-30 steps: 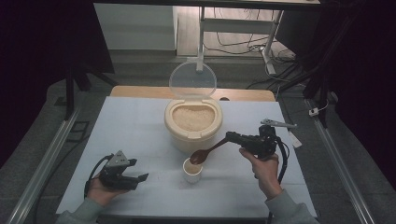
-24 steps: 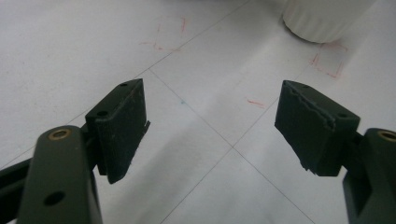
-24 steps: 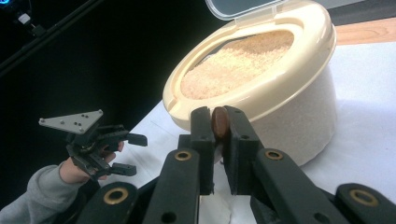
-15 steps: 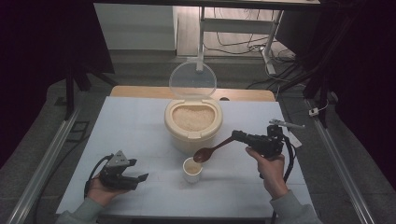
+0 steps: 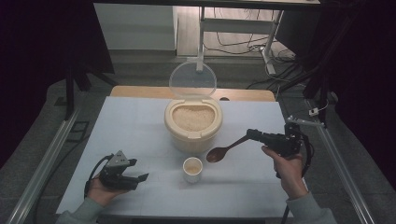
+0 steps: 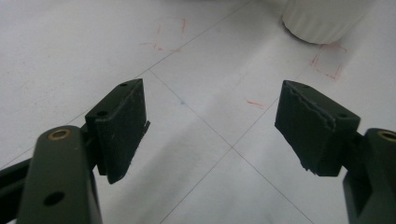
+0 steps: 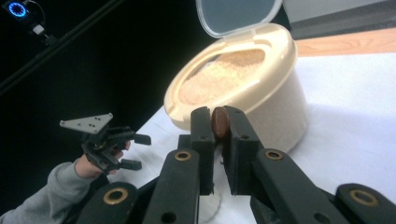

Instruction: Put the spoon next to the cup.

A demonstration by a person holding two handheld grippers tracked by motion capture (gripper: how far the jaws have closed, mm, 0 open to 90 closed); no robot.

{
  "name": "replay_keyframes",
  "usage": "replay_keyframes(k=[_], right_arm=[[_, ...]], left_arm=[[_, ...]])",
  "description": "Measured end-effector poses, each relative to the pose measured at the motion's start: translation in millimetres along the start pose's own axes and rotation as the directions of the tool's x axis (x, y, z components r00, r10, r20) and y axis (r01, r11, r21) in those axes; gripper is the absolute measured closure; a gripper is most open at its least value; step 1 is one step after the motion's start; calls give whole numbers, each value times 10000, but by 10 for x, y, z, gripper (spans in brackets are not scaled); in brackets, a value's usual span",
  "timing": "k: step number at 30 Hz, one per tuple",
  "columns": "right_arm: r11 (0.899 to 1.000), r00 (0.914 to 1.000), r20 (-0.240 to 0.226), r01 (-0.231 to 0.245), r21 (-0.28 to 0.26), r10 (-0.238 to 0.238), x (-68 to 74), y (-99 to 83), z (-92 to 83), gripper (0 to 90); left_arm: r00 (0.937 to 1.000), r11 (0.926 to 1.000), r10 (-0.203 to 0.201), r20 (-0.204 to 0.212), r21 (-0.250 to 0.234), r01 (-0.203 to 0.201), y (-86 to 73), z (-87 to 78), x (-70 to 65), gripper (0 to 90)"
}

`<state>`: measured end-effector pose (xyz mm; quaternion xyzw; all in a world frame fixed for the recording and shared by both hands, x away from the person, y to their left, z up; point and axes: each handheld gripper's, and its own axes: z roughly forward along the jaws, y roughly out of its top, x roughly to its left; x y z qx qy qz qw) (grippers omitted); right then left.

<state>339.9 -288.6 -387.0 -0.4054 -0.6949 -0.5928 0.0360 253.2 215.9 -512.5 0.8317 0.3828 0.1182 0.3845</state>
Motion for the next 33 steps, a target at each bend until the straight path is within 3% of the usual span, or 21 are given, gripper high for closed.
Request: replay_keyframes(k=[9, 18, 25, 33], right_arm=[[9944, 9999, -77, -126, 1049, 135, -132, -51, 18, 823], [9769, 9997, -219, -11, 2138, 60, -139, -146, 167, 822], [9596, 9995, -318, 42, 2812, 50, -140, -229, 324, 822], [9251, 9987, -503, 245, 3790, -59, -126, -253, 468, 822]], left_arm=[[10000, 10000, 5, 1, 54, -5, 0, 13, 2, 244], [10000, 10000, 29, -6, 79, -29, 0, 19, -2, 244], [10000, 9999, 43, 4, 115, -43, -1, 23, -4, 244], [10000, 9999, 48, 30, 130, -48, -3, 29, -3, 244]])
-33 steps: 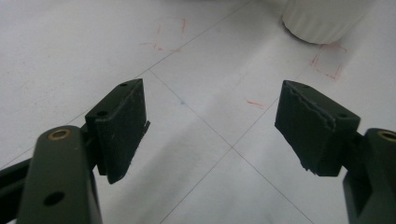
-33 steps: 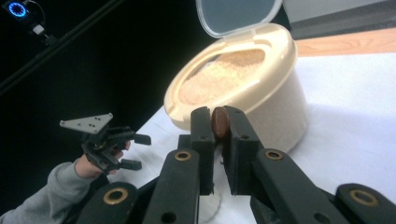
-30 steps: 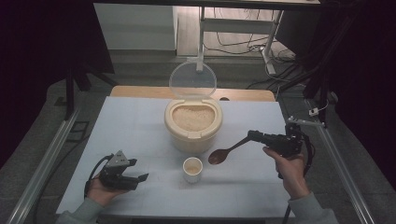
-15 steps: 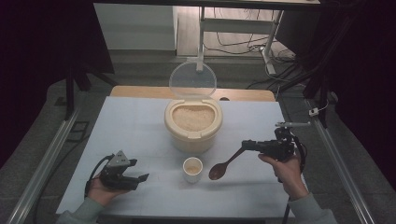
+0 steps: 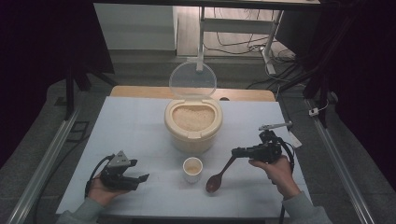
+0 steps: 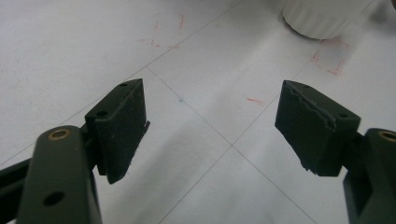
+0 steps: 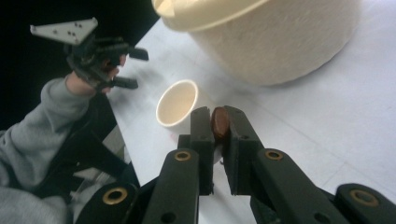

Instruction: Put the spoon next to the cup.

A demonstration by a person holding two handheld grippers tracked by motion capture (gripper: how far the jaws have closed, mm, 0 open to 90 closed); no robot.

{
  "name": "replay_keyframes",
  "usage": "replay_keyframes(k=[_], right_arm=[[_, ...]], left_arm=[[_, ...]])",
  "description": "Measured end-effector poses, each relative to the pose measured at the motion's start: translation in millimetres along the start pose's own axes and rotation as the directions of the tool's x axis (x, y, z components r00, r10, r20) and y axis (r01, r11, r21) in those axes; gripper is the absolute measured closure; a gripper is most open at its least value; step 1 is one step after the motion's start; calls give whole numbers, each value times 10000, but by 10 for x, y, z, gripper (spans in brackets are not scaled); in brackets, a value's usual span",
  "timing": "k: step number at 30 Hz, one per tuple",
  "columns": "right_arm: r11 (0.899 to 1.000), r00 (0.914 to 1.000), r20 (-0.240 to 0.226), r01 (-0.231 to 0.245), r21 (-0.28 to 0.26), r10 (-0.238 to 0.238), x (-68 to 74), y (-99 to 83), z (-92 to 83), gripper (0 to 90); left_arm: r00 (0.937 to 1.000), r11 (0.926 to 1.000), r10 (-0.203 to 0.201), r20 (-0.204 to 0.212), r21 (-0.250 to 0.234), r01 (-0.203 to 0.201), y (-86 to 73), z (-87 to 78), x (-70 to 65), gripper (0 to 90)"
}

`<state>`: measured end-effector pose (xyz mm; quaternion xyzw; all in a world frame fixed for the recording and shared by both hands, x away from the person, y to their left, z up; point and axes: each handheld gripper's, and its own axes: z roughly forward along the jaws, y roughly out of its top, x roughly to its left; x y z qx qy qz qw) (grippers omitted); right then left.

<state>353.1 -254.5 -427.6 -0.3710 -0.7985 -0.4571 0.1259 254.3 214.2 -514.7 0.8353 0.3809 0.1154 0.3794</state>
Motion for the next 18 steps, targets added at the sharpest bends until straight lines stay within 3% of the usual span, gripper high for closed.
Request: replay_keyframes(k=[9, 13, 18], right_arm=[[9962, 9998, 40, 214, 842, -218, 15, 53, 217, 820], [9966, 9997, -12, 237, 788, -236, 21, 95, 298, 815], [9985, 9988, 415, 258, 489, -278, -19, 113, 412, 794]], left_arm=[[10000, 10000, 6, -3, 11, -6, 0, 1, 1, 244], [10000, 10000, 18, -4, 17, -18, -1, 0, 3, 244], [10000, 10000, 24, -5, 15, -24, -1, 1, 2, 244]])
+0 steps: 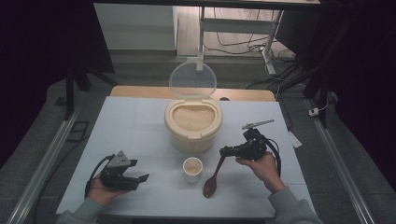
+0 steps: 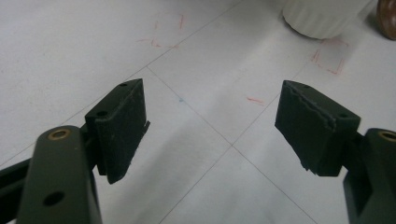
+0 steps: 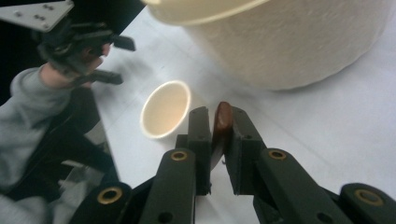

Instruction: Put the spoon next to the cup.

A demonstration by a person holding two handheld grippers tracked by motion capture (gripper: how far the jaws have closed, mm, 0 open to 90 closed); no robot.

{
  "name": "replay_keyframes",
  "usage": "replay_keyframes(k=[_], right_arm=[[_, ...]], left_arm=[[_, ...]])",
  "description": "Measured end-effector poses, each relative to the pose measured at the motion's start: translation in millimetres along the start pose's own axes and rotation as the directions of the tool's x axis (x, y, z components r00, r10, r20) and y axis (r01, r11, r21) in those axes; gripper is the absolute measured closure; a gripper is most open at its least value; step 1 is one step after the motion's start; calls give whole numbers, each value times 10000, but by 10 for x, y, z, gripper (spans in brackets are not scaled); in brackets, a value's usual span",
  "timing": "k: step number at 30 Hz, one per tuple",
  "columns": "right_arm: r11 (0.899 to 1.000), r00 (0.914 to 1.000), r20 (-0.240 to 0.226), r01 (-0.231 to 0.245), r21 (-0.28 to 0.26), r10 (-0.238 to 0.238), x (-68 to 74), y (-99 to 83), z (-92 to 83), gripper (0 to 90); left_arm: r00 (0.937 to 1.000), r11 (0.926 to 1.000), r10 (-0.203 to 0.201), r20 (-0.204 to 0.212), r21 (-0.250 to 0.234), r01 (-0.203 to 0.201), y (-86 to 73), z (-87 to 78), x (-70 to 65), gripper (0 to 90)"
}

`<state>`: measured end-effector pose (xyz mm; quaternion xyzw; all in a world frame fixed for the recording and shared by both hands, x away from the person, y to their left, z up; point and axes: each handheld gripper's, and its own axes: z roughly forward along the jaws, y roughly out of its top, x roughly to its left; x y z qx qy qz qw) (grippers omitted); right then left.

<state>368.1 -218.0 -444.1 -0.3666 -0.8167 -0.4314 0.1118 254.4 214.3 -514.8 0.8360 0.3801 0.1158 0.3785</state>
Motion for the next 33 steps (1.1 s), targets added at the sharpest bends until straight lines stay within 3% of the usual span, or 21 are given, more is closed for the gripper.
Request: replay_keyframes(k=[7, 11, 16, 24, 33], right_arm=[[9985, 9985, 309, -452, -311, 461, -137, -36, 182, 758], [9978, 9957, 727, -554, -358, 578, -203, -56, 280, 723], [9979, 9894, 1357, -461, -458, 520, -247, -81, 396, 691], [9978, 9809, 1867, -476, -452, 552, -324, -120, 554, 655], [9994, 9714, 2362, -171, -309, 239, -327, -126, 661, 625]], left_arm=[[10000, 10000, 20, 7, 38, -20, -1, 5, 2, 244], [10000, 10000, 28, 9, 41, -29, -1, 6, -1, 243], [10000, 10000, 40, 9, 44, -40, -1, 6, -3, 243], [10000, 10000, 49, 13, 44, -49, -3, 6, -4, 243], [10000, 10000, 57, 22, 63, -57, -5, 11, -1, 242]])
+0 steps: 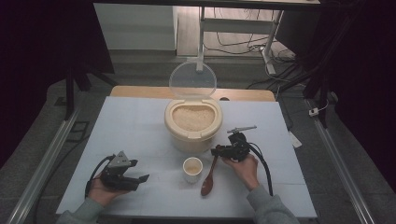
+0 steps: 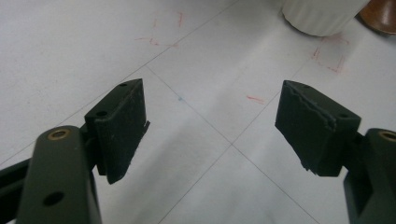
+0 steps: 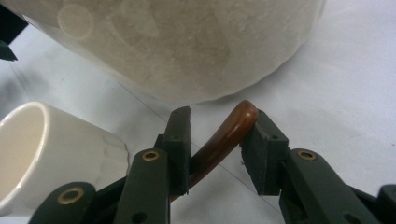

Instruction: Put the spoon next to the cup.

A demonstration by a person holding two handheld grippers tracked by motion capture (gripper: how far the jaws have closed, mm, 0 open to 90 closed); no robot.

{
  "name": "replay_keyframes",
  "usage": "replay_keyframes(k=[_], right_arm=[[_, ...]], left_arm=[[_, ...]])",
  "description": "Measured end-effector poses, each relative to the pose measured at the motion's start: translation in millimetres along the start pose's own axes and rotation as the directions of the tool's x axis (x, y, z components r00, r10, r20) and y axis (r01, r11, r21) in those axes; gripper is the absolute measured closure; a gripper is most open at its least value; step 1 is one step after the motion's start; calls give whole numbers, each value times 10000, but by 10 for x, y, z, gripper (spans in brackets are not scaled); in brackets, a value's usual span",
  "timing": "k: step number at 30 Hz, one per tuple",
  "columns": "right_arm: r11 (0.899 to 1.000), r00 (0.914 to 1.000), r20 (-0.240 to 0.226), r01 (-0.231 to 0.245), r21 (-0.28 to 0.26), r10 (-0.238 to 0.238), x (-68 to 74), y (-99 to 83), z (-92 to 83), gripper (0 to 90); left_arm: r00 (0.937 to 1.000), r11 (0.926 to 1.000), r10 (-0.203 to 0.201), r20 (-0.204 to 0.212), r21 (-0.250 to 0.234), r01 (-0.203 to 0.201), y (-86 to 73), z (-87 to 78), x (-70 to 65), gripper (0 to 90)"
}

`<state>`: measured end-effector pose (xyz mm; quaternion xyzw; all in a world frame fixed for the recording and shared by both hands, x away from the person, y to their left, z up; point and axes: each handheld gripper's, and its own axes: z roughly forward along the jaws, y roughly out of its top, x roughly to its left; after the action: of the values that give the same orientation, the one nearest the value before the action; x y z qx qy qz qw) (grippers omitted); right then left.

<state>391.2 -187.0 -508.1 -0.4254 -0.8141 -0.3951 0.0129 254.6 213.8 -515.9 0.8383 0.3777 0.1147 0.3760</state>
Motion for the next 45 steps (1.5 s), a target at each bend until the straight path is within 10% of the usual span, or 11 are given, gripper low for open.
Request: replay_keyframes(k=[26, 45], right_arm=[[9978, 9893, 1321, 643, -138, -619, -61, -53, 40, 396], [9676, 9774, 1058, 1980, -1569, -1829, -88, -397, -663, 418]], left_arm=[[10000, 9999, 50, 18, 89, -51, -2, 5, -2, 239], [10000, 9999, -94, -23, -96, 93, -3, -16, 0, 237]])
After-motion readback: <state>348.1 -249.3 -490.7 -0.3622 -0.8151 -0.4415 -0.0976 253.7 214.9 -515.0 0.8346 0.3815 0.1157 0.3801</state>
